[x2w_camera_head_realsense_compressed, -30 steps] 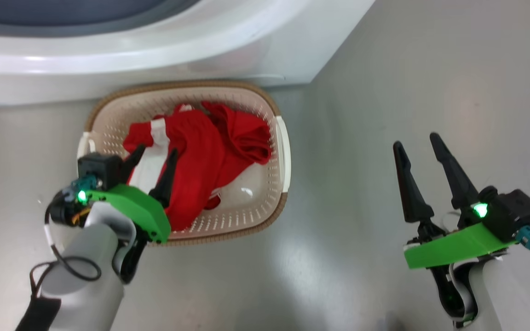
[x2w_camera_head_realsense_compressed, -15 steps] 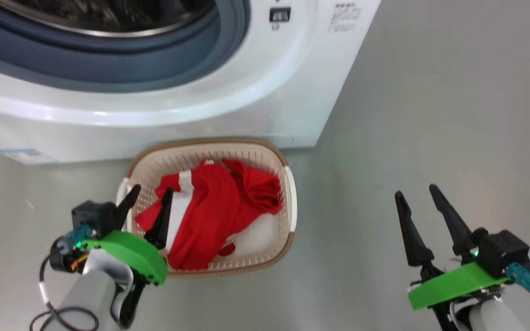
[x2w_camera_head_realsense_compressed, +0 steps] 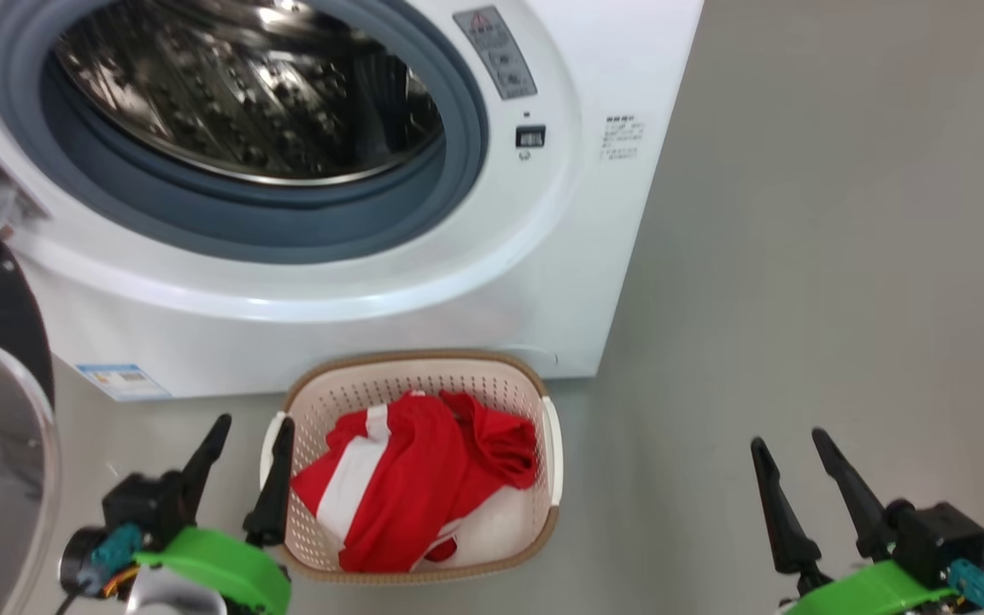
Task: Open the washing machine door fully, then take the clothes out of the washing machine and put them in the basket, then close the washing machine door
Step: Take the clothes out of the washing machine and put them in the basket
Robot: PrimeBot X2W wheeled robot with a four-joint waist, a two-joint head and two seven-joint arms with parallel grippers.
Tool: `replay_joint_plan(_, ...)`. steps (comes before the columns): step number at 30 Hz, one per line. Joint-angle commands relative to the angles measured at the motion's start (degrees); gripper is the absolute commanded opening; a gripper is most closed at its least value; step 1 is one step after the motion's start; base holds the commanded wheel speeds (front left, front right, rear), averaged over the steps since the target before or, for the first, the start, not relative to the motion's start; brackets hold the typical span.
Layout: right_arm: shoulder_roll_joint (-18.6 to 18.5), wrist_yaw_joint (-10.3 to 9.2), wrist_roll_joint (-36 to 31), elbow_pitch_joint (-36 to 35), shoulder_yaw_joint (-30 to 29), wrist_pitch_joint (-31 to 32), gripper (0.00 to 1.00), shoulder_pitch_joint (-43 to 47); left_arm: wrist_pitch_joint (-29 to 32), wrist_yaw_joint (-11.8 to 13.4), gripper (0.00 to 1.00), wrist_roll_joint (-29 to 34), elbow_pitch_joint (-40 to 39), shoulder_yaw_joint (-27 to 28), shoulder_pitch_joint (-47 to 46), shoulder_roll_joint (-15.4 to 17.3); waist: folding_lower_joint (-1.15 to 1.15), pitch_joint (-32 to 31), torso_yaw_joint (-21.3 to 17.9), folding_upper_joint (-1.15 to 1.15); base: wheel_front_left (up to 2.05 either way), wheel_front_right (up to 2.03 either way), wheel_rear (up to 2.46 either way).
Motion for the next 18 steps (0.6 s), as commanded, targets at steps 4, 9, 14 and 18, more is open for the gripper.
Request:
replay_joint_plan(4, -0.49, 0.35, 0.24, -1.23, 0.46, -0.37, 1.0, 3.24, -0.3, -0.32, 1.0, 2.93, -7.44, 5.57, 6.17, 0.33, 0.0, -6.29, 0.98, 0.0, 0.0, 0.0, 0.0)
replay_joint_plan(9, -0.73, 0.35, 0.76, -1.56, 0.12, -0.37, 1.0, 5.33, -0.3, -0.32, 1.0, 4.29, -12.35, 8.09, 11.58, 0.13, 0.0, -8.35, 1.01, 0.0, 0.0, 0.0, 0.0)
replay_joint_plan(14, -1.15, 0.35, 1.06, -2.02, -0.25, -0.37, 1.0, 6.98, -0.3, -0.32, 1.0, 5.1, -16.62, 9.77, 16.04, -0.09, 0.0, -9.78, 1.38, 0.0, 0.0, 0.0, 0.0)
replay_joint_plan(18, -1.57, 0.35, 1.18, -2.16, -0.36, -0.37, 1.0, 8.02, -0.3, -0.32, 1.0, 5.82, -19.5, 11.3, 19.26, -0.67, 0.0, -10.58, 1.45, 0.0, 0.0, 0.0, 0.0)
